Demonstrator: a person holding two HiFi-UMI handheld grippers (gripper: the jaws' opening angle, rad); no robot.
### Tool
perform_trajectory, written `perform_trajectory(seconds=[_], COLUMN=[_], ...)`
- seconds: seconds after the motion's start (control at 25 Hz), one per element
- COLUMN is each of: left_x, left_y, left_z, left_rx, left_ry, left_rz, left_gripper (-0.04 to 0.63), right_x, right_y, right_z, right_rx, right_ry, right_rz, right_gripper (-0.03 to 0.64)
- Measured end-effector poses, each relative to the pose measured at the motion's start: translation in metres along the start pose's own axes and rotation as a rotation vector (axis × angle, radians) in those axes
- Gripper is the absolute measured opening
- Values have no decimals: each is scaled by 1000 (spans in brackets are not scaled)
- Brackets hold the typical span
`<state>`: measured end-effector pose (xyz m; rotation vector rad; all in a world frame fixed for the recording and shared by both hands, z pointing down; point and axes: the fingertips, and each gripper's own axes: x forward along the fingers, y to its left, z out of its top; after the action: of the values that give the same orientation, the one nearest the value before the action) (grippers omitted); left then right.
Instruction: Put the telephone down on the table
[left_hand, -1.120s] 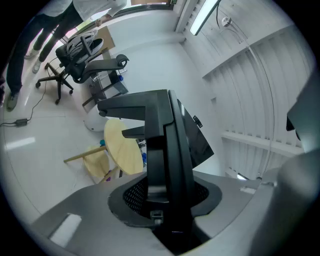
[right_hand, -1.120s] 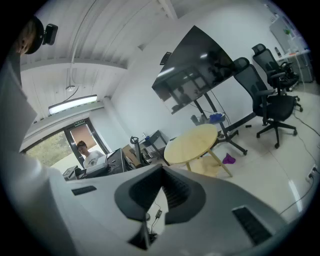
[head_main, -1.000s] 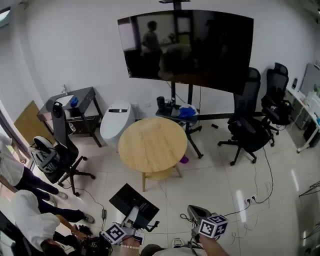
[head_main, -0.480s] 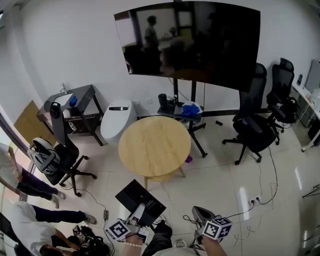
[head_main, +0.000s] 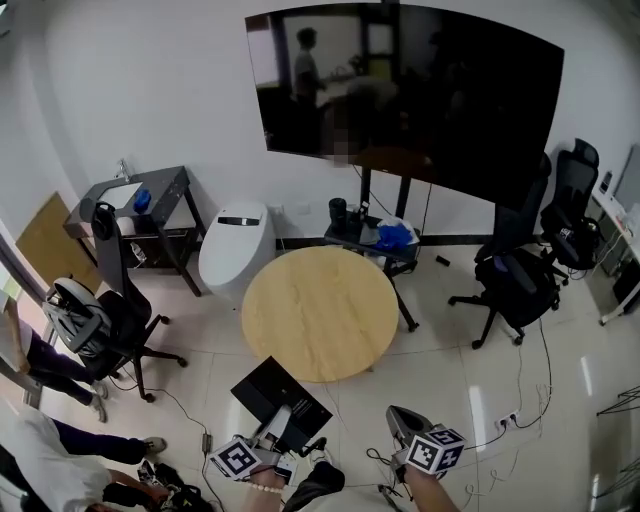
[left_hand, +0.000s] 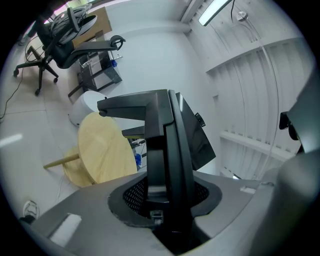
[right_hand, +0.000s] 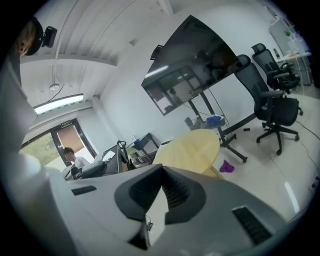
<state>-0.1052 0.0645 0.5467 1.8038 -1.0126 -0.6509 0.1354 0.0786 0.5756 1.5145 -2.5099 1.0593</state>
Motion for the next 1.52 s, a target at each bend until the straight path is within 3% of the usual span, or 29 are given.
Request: perform_trajectory(seconds=[0.2, 0.4, 0.76, 1.04, 1.52], left_x=[21, 37, 57, 68, 112], left_y=[18, 34, 47, 57, 83], left_z=[30, 48, 69, 71, 72], left_rx=[25, -2, -1, -34, 11], left_ry=[27, 49, 87, 91, 151], left_rz=[5, -1, -18, -16, 21], left_gripper=[163, 163, 163, 163, 163], right_x=[42, 80, 102, 113, 154], right_y=[3, 10, 9, 15, 1], right_z=[20, 33, 58, 59, 72], right_rx=[-19, -26, -119, -139, -137], right_ry=[2, -2, -15, 2, 43], right_rz=[-19, -34, -105, -102, -53], right_gripper=[0, 0, 0, 0, 0])
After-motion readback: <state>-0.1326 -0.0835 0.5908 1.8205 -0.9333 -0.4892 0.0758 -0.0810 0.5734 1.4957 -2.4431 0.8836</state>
